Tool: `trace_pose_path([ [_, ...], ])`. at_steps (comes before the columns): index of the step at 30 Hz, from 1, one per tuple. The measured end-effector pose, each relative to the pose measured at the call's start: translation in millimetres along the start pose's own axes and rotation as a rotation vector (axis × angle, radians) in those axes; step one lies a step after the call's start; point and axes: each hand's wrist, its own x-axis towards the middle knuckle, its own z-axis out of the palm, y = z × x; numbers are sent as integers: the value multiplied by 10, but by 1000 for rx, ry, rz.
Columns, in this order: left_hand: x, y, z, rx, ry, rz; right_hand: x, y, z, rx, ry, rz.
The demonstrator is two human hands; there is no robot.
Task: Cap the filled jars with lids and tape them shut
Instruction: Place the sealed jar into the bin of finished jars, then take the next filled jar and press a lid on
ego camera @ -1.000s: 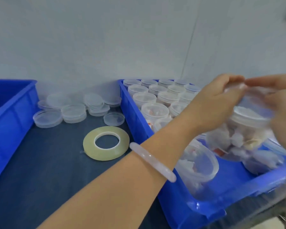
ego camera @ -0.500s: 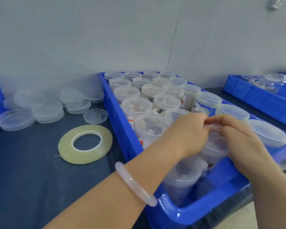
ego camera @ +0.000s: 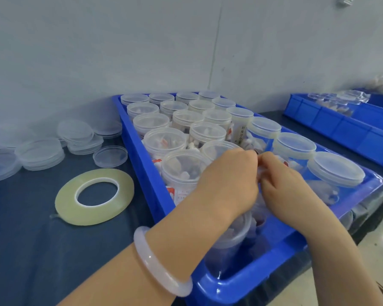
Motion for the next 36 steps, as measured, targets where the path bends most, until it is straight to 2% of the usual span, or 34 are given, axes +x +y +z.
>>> trace_pose_path([
  [2, -14, -33, 13, 142, 4, 24, 3, -14, 12, -43, -17, -23],
  [4, -31, -83, 56, 265, -143, 17, 5, -20, 29, -95, -16, -29],
  [6, -61, -103, 107, 299, -293, -42, 13, -22, 42, -118, -33, -25],
  [9, -67, -76, 133, 296, -328, -64, 13, -27, 45, -180, -52, 17],
  [12, -83, -51, 36, 209, -207, -19, -36, -107, 23, -302, 48, -56],
  [15, -270, -51, -202, -131, -6, 56, -157, -420, 32, -171, 195, -189],
  [18, -667, -149, -550, -401, 152, 17, -236, -898, 234, -103, 296, -317],
  [21, -1107, -446, -911, -416, 280, -121, -315, -1488, 555, 44, 273, -423],
  [24, -1495, -691, -1366, -258, 371, -299, -339, -2104, 794, 145, 90, -568],
  [29, -2156, -879, -2228, 276, 553, -611, -257, -3229, 1042, 306, -31, -858],
  [32, -2497, -1108, -2766, 439, 497, -772, -284, -3893, 1252, 440, -169, -910],
  [36, -2842, -1674, -3142, 466, 207, -1130, -254, -4501, 1755, 290, -440, -941],
])
